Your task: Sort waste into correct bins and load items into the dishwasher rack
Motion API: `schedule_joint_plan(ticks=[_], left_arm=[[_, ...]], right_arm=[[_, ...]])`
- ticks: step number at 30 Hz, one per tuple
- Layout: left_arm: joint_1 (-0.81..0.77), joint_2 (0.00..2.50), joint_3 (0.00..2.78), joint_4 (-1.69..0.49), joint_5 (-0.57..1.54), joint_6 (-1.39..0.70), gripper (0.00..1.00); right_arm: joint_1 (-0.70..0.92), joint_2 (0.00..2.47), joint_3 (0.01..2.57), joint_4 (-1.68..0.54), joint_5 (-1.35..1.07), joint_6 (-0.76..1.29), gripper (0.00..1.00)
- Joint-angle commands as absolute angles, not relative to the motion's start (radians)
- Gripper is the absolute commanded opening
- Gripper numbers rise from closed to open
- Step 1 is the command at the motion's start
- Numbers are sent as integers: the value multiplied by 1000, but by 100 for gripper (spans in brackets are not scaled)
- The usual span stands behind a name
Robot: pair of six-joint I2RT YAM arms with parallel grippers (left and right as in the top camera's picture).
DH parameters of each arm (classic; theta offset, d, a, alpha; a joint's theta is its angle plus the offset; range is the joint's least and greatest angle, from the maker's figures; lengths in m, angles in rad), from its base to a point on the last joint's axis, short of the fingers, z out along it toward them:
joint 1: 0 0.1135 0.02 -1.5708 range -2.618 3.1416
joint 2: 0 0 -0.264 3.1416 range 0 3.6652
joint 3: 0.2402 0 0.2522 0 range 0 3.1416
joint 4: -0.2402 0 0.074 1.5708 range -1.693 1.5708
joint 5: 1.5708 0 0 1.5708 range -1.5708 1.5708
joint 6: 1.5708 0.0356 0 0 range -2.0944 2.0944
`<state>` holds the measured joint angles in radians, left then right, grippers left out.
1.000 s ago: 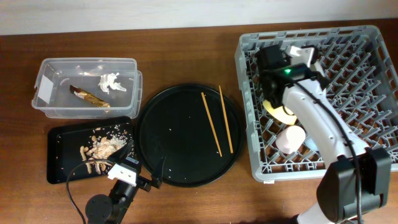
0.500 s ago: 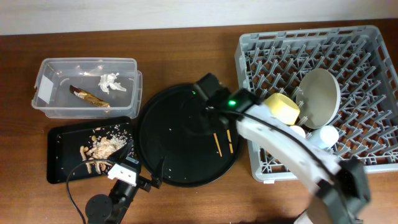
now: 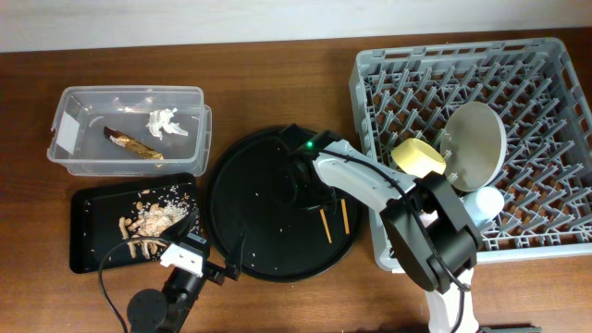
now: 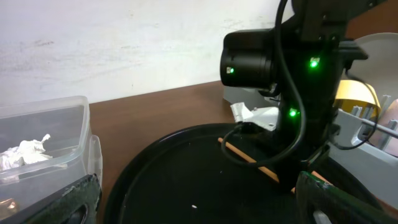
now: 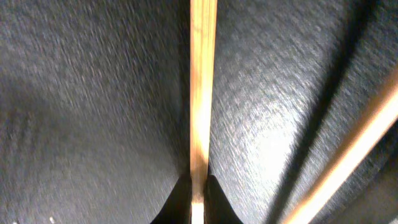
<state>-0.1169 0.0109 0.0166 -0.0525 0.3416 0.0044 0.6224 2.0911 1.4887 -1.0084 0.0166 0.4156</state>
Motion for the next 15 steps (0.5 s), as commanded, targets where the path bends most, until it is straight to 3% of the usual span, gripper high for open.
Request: schedule_joint_plan(ticks=[1, 6, 9, 12, 15], left_arm=[[-122, 5, 9, -51, 353, 13, 99], [-122, 5, 9, -51, 353, 13, 99], [-122, 5, 9, -51, 353, 13, 99], [-122, 5, 9, -51, 353, 13, 99], [-122, 5, 9, -51, 353, 13, 99]], right_arm=[[600, 1872, 1518, -1024, 55, 397, 4], [427, 1634, 1518, -1039, 200, 396, 4], [295, 1692, 1503, -1029, 190, 281, 5], [274, 1787, 1496, -1043, 193, 219, 6], [282, 1800, 1513, -1077, 149, 214, 26]])
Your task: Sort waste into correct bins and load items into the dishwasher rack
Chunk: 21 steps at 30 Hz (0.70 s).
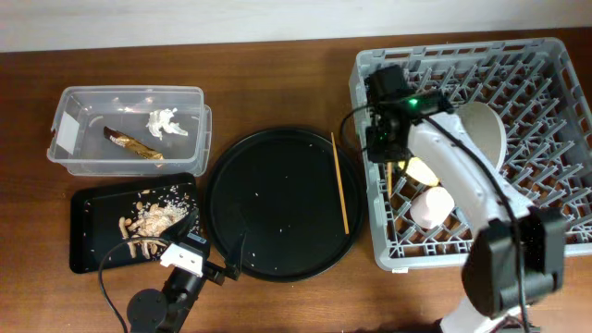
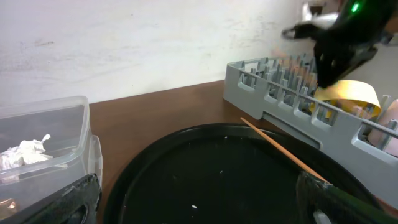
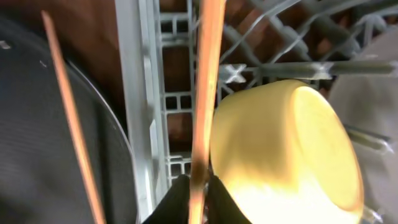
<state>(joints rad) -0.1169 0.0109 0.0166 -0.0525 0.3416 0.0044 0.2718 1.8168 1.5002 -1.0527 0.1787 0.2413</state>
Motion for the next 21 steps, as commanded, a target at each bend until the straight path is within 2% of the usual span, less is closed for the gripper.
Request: schedule_joint_plan(ticks=[1, 3, 5, 7, 10, 16, 17, 18, 19, 21], left_arm=[[-122, 5, 9, -51, 353, 13, 99], [-122, 5, 9, -51, 353, 13, 99], [-122, 5, 9, -51, 353, 13, 99], [-122, 5, 9, -51, 353, 13, 99], [-122, 5, 9, -51, 353, 13, 99], [-122, 5, 9, -51, 353, 13, 99], [-122, 5, 9, -51, 353, 13, 99], [-122, 5, 9, -51, 353, 13, 99], [-122, 5, 9, -51, 353, 13, 99], [-122, 5, 9, -51, 352, 13, 99]], right_arm=[[304, 1771, 1526, -1089, 80, 215, 34], [365, 1723, 1526, -1098, -5, 218, 51], [457, 1728, 1521, -1113, -22, 278, 59], [546, 1756, 1474, -1070, 23, 403, 59], [586, 1834, 1368, -936, 222, 536, 58], [562, 2003, 1316, -857, 218, 535, 44], [562, 2024, 1315, -857, 207, 532, 37], [562, 2035, 1315, -856, 184, 530, 23], [562, 2035, 1316, -857, 137, 510, 4], [562, 1991, 1326, -881, 116, 495, 4]])
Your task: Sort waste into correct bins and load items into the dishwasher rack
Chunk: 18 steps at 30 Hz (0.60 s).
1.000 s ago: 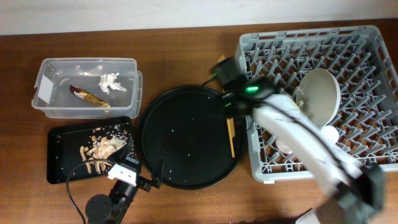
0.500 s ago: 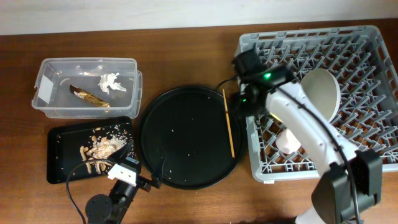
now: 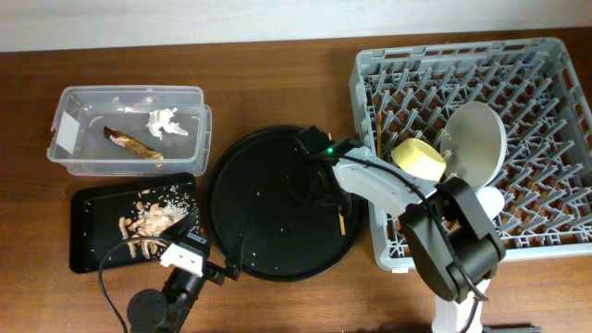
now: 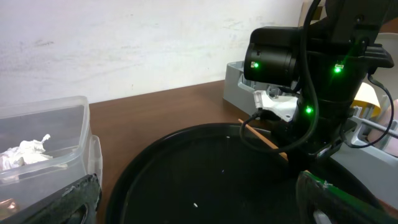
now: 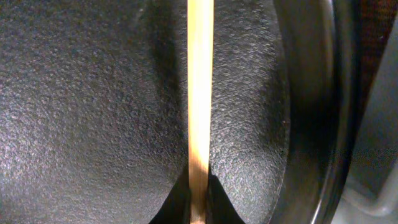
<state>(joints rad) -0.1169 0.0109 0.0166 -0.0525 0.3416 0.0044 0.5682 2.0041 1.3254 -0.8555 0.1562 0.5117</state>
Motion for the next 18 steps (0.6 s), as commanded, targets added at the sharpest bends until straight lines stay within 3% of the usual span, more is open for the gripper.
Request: schedule_joint_plan(ticks=[1, 5, 8, 10, 14, 15, 16, 17, 18], left_arm=[[-122, 5, 9, -51, 352, 13, 100], [-122, 5, 9, -51, 353, 13, 99], [-122, 5, 9, -51, 352, 13, 99], [-122, 5, 9, -51, 352, 13, 99], [-122, 5, 9, -51, 353, 13, 99], [-122, 5, 9, -51, 353, 13, 99], [-122, 5, 9, -51, 352, 13, 99], [-122, 5, 9, -51, 352, 13, 99], [-122, 5, 9, -51, 353, 13, 99]], right_arm=[[562, 1961, 1334, -891, 117, 494, 4], [540, 1742, 1389, -913, 117, 443, 4], [457, 1567, 1393, -916, 258, 377, 4], [375, 1552, 1392, -916, 323, 302, 4], [270, 1691, 1388, -916, 196, 218, 4], [268, 1719, 1388, -918, 136, 171, 11], [268, 1731, 1388, -919, 109, 154, 28], [268, 1730, 1390, -921, 89, 154, 38], [268, 1716, 1401, -935, 66, 165, 39]])
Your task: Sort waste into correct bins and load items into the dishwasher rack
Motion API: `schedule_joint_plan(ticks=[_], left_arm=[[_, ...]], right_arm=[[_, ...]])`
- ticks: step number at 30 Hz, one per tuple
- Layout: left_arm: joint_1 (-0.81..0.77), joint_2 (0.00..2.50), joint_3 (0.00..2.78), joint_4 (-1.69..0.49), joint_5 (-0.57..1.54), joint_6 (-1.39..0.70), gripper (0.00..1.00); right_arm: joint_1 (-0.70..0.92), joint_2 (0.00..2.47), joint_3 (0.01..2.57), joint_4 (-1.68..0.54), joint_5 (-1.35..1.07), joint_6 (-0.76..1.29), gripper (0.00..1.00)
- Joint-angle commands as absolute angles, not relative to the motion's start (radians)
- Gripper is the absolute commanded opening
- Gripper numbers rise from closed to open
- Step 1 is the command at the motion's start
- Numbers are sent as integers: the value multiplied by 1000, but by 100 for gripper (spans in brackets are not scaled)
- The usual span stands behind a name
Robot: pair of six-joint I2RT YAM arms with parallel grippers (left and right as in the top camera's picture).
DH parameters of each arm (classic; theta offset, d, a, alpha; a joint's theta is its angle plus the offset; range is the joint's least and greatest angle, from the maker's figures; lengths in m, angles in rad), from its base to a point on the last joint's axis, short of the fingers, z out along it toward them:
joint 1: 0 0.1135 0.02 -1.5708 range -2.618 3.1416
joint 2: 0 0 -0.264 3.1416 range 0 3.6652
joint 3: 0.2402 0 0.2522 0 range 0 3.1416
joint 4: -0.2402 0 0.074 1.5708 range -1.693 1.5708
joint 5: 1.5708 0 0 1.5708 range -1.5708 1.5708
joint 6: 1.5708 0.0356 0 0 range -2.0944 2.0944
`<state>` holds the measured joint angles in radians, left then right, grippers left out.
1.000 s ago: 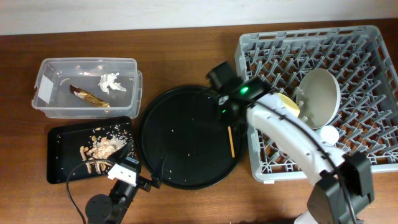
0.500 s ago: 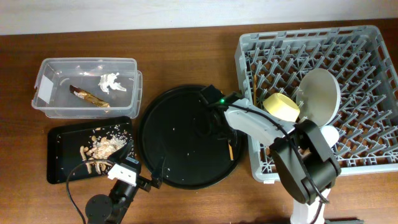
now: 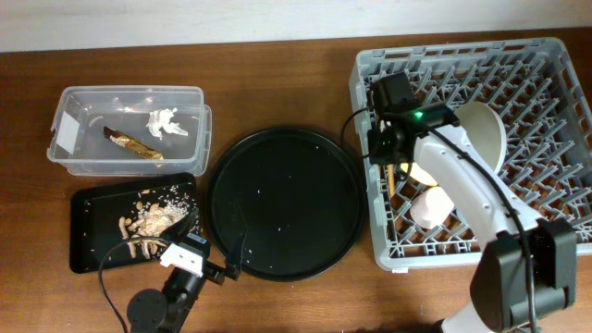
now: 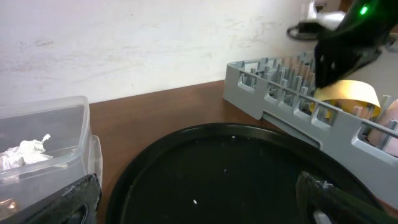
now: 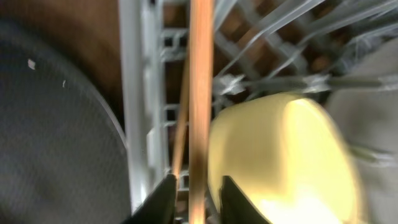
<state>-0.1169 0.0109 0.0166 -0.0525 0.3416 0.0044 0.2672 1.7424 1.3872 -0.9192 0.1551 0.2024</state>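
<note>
My right gripper [image 3: 390, 155] hangs over the left part of the grey dishwasher rack [image 3: 462, 48], next to the yellow cup [image 5: 280, 155]. In the right wrist view a wooden chopstick [image 5: 200, 93] runs between the jaws of the right gripper [image 5: 198, 199], which stand apart with a gap on each side, so it is open. A second chopstick [image 5: 181, 118] lies in the rack [image 5: 134, 93] just below. The round black tray [image 3: 282, 203] holds only crumbs. My left gripper [image 4: 199, 199] rests open at the tray's near left edge.
A clear bin [image 3: 129, 129] with a wrapper and crumpled paper stands at the far left. In front of it is a black rectangular tray [image 3: 92, 250] of food scraps. The rack also holds a beige bowl [image 3: 481, 129] and a white cup [image 3: 427, 208].
My right gripper was shut on the second chopstick down on the round tray. Now it is over the rack's left part with its jaws parted around that chopstick. No chopstick is left on the tray.
My right gripper was first shut on one of two chopsticks on the round tray. Then it held that one over the rack by the yellow cup. Then it was back on the tray, shut on the other. Both chopsticks are now at the rack.
</note>
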Motion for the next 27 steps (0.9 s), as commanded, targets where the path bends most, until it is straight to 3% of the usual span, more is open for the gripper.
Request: schedule_joint_plan(ticks=[1, 6, 7, 8, 13, 18, 22, 25, 27], left_arm=[[-122, 5, 9, -51, 352, 13, 99], [-122, 5, 9, -51, 352, 13, 99], [-122, 5, 9, -51, 353, 13, 99], [-122, 5, 9, -51, 353, 13, 99], [-122, 5, 9, -51, 353, 13, 99], [-122, 5, 9, -51, 353, 13, 99], [-122, 5, 9, -51, 352, 13, 99], [-122, 5, 9, -51, 353, 13, 99], [-122, 5, 9, -51, 352, 13, 99]], right_arm=[[268, 1687, 1423, -962, 42, 168, 40], [338, 1291, 1500, -1113, -35, 169, 47], [381, 1196, 1500, -1126, -35, 176, 68], [413, 1128, 1500, -1131, -35, 188, 99], [504, 824, 1500, -1164, -9, 185, 99], [502, 713, 1476, -1260, 303, 157, 99], [326, 569, 1160, -977, 263, 157, 99], [231, 346, 765, -686, 155, 157, 99], [202, 239, 611, -625, 113, 157, 99]])
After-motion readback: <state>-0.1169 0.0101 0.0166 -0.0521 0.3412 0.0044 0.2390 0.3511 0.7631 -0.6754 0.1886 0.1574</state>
